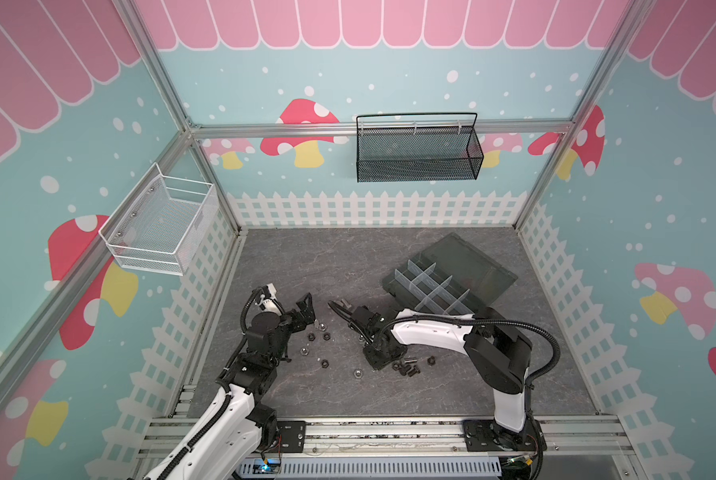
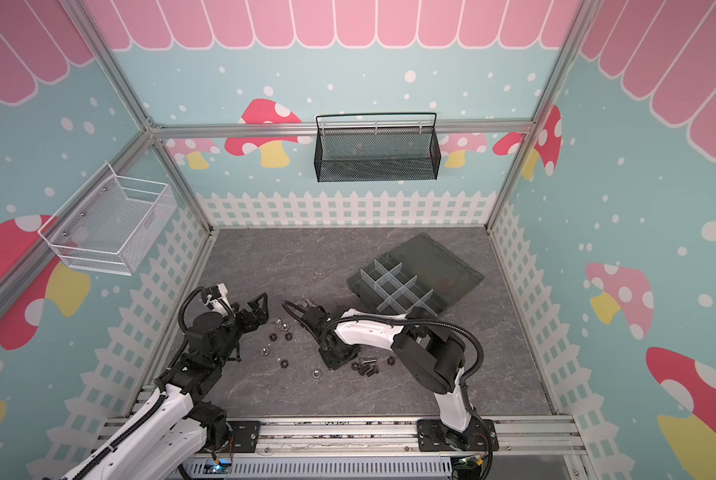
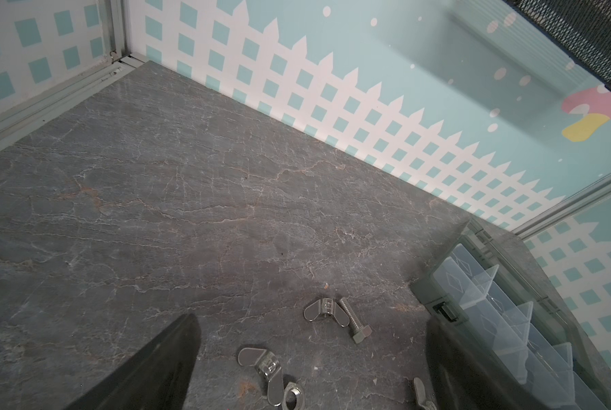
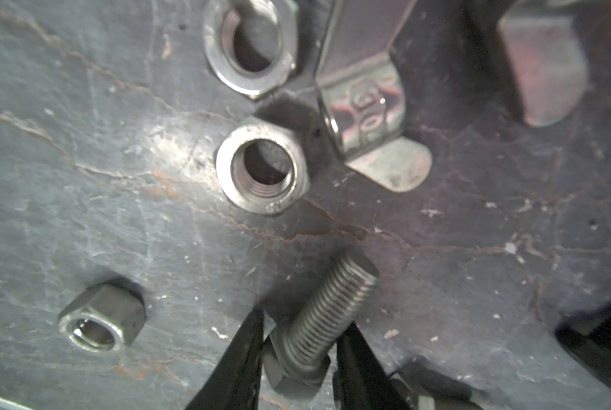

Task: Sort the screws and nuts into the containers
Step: 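Grasp another silver hex bolt with the right gripper, then carry the silver bolt to the organizer box and release it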

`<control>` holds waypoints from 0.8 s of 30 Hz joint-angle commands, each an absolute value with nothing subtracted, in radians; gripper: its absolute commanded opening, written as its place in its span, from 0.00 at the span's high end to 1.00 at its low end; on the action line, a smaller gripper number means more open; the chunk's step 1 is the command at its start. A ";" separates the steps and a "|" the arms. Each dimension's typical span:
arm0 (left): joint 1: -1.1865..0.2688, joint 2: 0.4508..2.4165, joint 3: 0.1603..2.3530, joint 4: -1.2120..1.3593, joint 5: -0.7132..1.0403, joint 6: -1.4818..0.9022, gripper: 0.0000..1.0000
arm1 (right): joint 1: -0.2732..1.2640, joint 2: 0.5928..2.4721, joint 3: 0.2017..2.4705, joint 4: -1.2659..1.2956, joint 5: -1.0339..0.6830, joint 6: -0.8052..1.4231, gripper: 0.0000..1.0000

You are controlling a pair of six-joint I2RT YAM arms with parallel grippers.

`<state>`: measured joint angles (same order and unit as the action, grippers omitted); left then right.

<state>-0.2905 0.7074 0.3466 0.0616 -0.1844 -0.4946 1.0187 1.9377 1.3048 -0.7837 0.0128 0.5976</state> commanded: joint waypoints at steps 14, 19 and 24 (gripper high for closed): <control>-0.295 0.694 0.339 0.061 -0.193 -0.511 0.00 | 1.021 1.907 1.304 -0.804 0.115 0.650 0.90; -0.295 0.693 0.343 0.061 -0.193 -0.511 0.00 | 0.995 1.831 1.315 -0.841 0.154 0.656 0.93; -0.295 0.697 0.351 0.057 -0.195 -0.504 0.00 | 0.956 1.733 1.292 -0.902 0.204 0.693 0.94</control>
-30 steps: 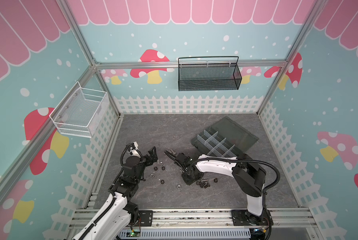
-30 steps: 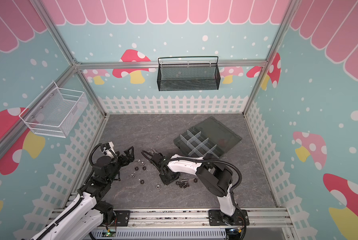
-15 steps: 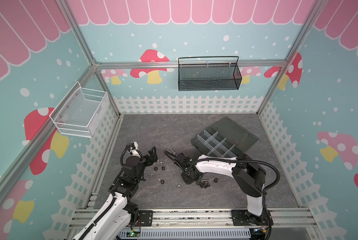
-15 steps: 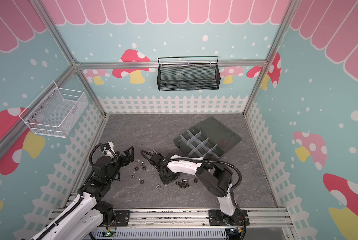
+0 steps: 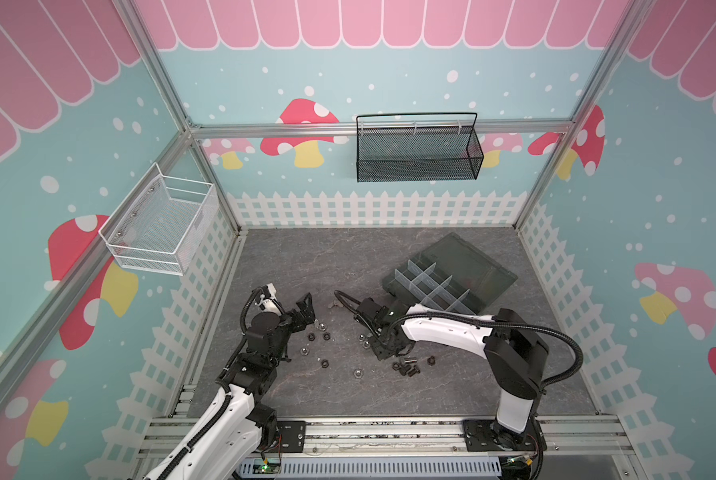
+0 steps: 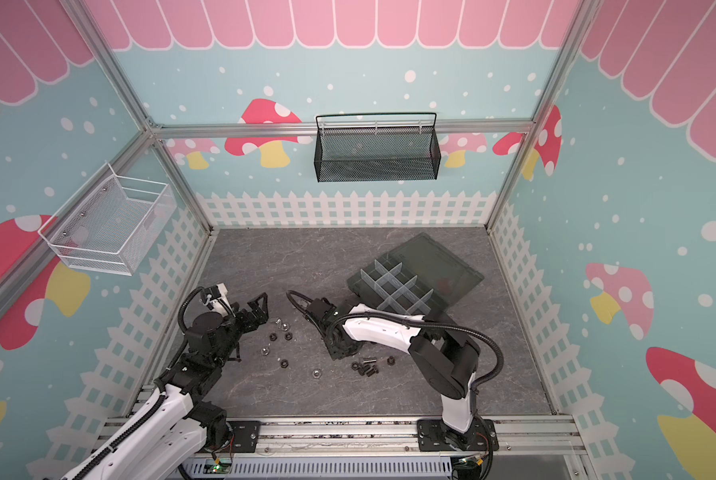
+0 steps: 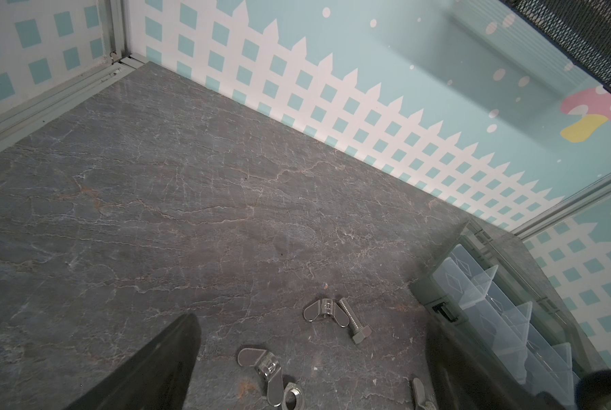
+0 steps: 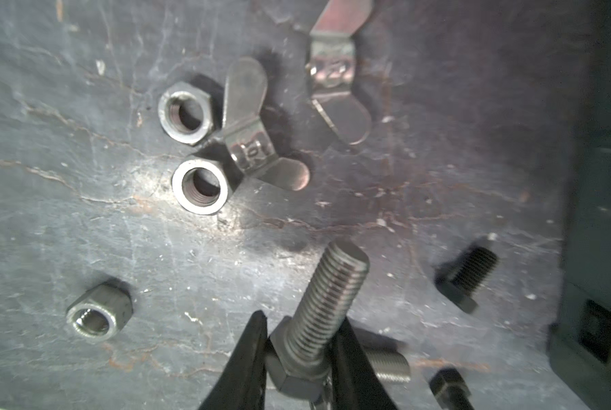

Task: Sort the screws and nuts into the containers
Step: 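Carry the silver bolt to the organizer box and release it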

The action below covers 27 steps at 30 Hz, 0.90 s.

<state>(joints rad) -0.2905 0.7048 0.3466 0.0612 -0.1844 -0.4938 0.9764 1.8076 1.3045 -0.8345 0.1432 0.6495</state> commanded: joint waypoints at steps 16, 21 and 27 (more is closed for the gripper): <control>-0.295 0.719 0.361 0.070 -0.177 -0.509 0.00 | 0.670 1.440 1.061 -0.920 0.224 0.660 0.94; -0.295 0.702 0.360 0.060 -0.179 -0.509 0.00 | 0.612 1.431 1.040 -0.896 0.225 0.611 0.94; -0.295 0.682 0.359 0.041 -0.186 -0.509 0.00 | 0.572 1.439 1.039 -0.885 0.244 0.570 0.92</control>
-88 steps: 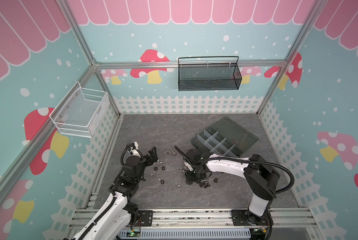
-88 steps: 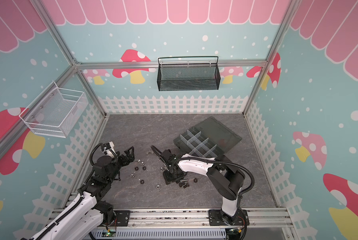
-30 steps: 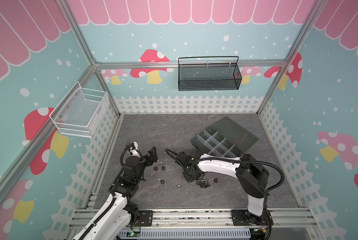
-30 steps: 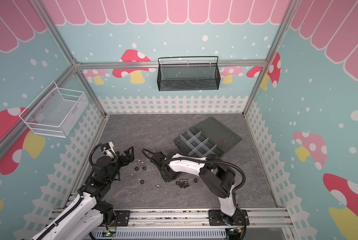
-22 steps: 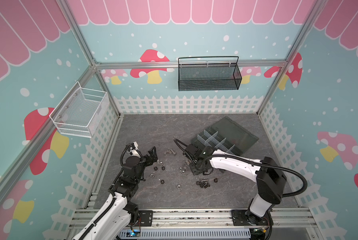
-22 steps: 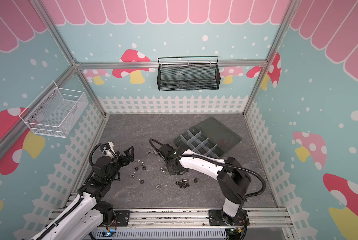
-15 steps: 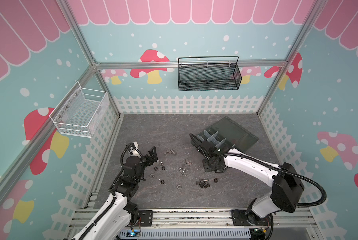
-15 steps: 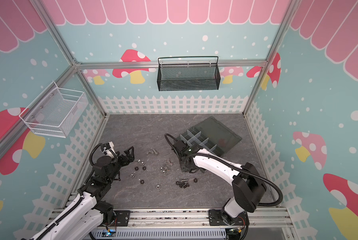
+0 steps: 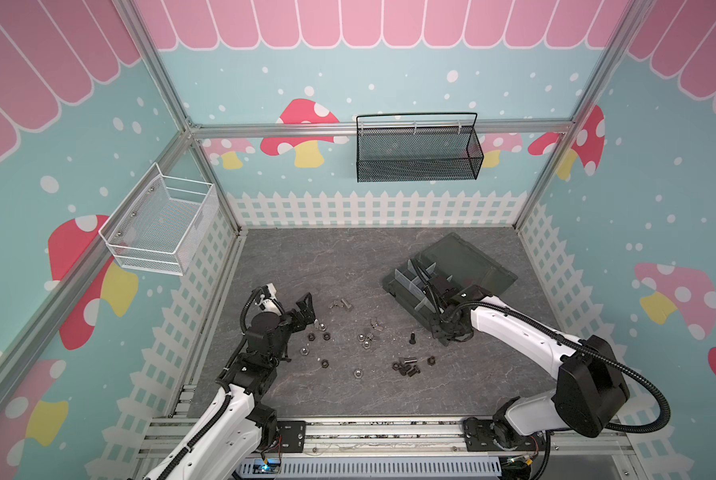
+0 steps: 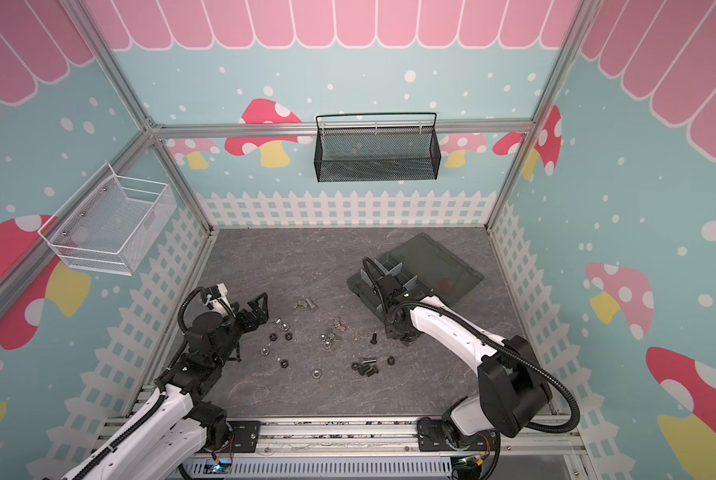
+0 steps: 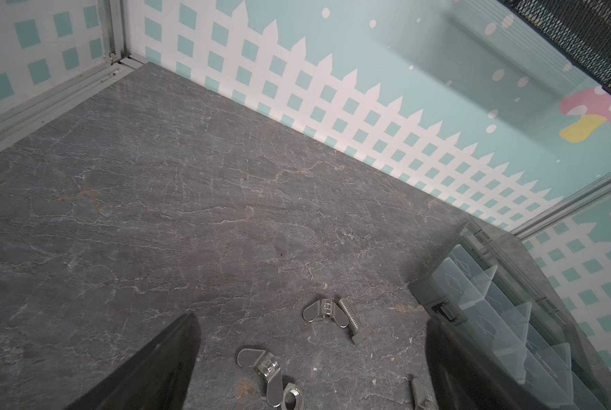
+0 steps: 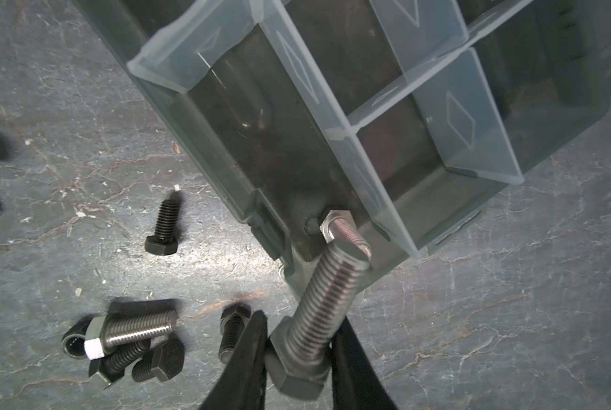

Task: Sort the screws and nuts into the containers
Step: 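Carry the silver bolt to the organizer box and release it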

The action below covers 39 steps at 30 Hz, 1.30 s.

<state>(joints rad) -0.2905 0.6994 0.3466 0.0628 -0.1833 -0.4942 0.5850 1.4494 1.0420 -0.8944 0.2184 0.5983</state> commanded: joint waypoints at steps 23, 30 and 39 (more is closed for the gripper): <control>-0.295 0.653 0.354 0.017 -0.202 -0.511 0.00 | 0.527 1.516 1.005 -0.805 0.262 0.499 0.78; -0.294 0.658 0.354 0.021 -0.201 -0.511 0.00 | 0.526 1.526 1.003 -0.795 0.254 0.495 0.60; -0.296 0.657 0.354 0.018 -0.199 -0.511 0.00 | 0.527 1.524 1.021 -0.789 0.241 0.486 0.56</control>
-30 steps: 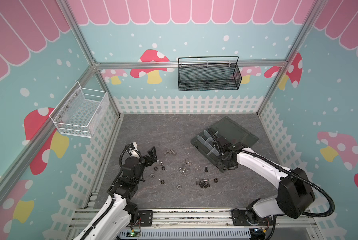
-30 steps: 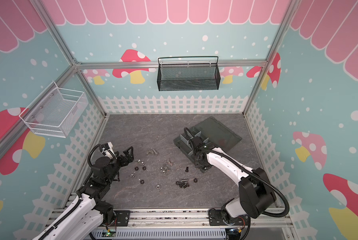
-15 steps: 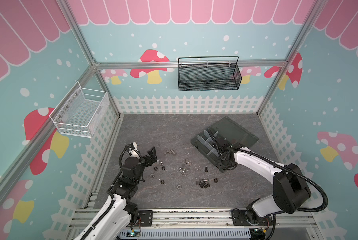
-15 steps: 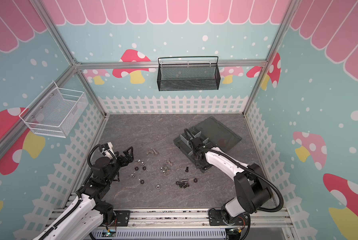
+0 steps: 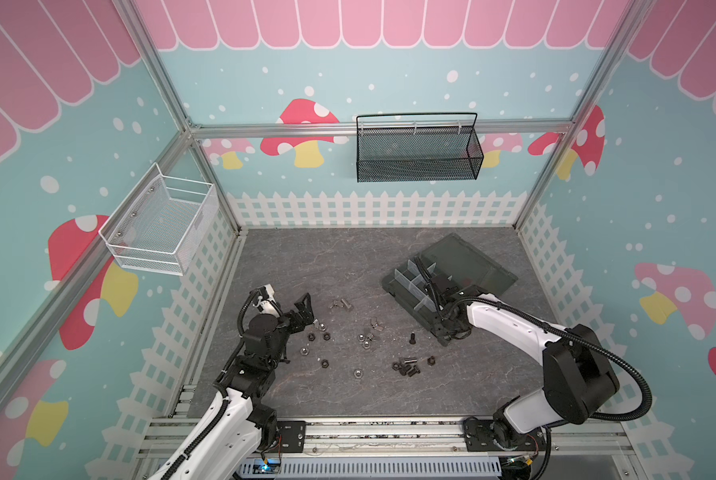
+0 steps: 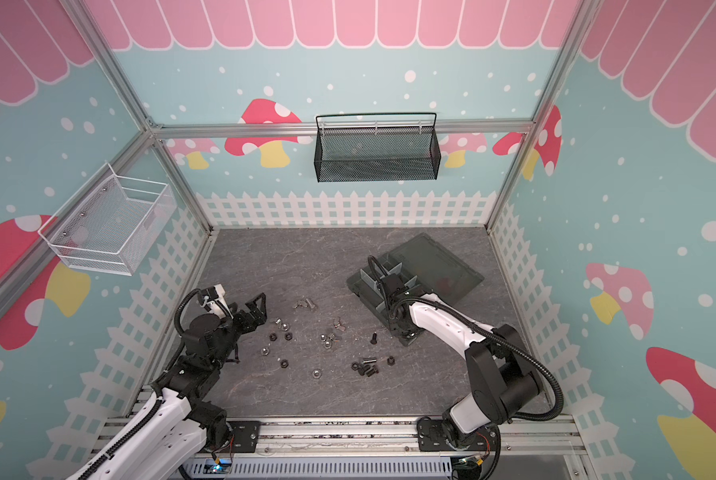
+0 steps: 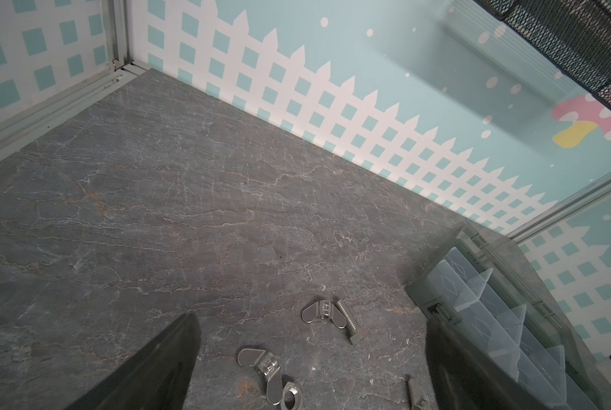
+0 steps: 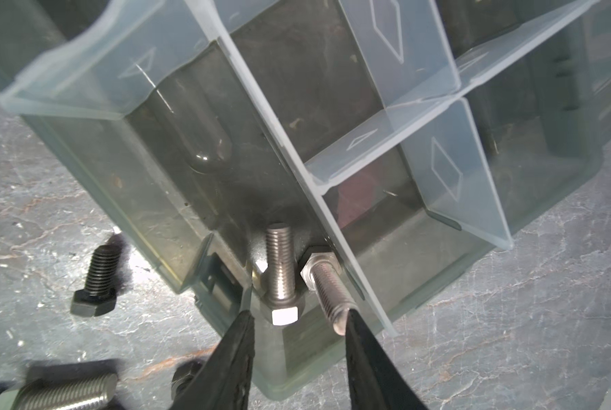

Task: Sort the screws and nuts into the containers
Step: 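Carry the silver bolt to the organizer box and release it, then return the right gripper to the screws near the box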

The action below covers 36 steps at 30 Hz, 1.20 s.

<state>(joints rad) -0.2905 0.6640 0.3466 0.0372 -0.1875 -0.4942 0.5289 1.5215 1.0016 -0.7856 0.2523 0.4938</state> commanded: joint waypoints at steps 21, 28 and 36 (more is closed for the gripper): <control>-0.295 0.679 0.372 0.021 -0.206 -0.515 0.00 | 0.742 1.550 1.129 -0.772 0.092 0.472 0.59; -0.295 0.686 0.365 0.021 -0.213 -0.526 0.00 | 0.814 1.572 1.094 -0.783 0.070 0.471 0.58; -0.295 0.689 0.357 0.031 -0.220 -0.546 0.00 | 0.836 1.544 1.020 -0.772 0.019 0.496 0.56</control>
<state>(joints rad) -0.2905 0.6849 0.3470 0.0376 -0.1993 -0.5201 0.8207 1.5658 1.0458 -0.7593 0.0498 0.4805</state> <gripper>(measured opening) 0.996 0.436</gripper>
